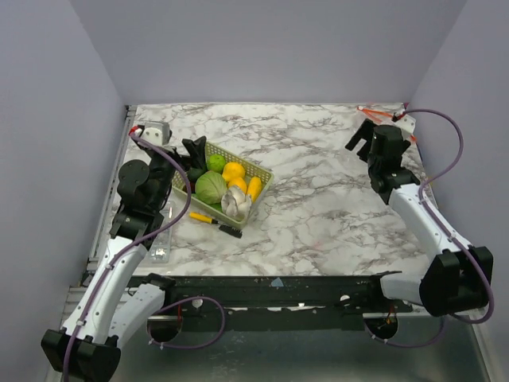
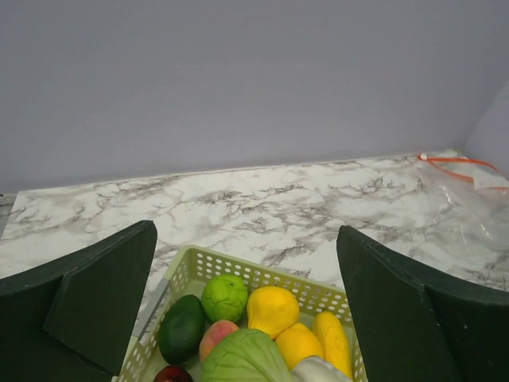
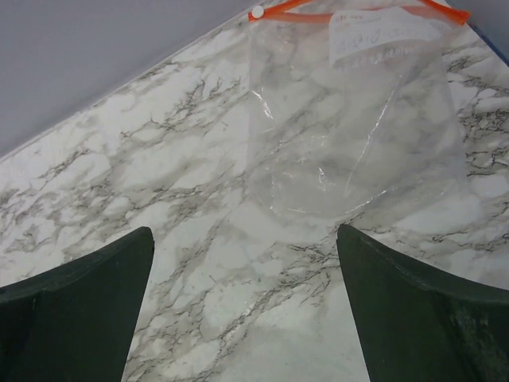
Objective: Place the food in the zip-top bag and seal the zipper
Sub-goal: Move the zipper food storage bag to the center of the board.
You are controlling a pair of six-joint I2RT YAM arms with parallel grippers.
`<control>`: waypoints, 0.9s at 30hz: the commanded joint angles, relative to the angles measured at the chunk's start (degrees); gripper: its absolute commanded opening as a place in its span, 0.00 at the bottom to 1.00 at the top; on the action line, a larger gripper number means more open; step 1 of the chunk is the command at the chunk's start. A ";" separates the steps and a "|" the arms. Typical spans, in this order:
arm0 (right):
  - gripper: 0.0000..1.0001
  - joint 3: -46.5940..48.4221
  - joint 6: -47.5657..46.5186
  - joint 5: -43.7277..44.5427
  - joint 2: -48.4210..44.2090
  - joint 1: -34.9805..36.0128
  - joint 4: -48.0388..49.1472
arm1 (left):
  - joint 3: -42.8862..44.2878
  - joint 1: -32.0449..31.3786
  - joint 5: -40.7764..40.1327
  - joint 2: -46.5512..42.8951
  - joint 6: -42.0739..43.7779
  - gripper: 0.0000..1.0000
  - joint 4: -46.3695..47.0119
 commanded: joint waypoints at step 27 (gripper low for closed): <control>0.78 48.77 -19.66 -7.05 59.49 -6.16 -8.64 | 0.09 -15.47 -5.57 4.56 9.74 0.99 -1.65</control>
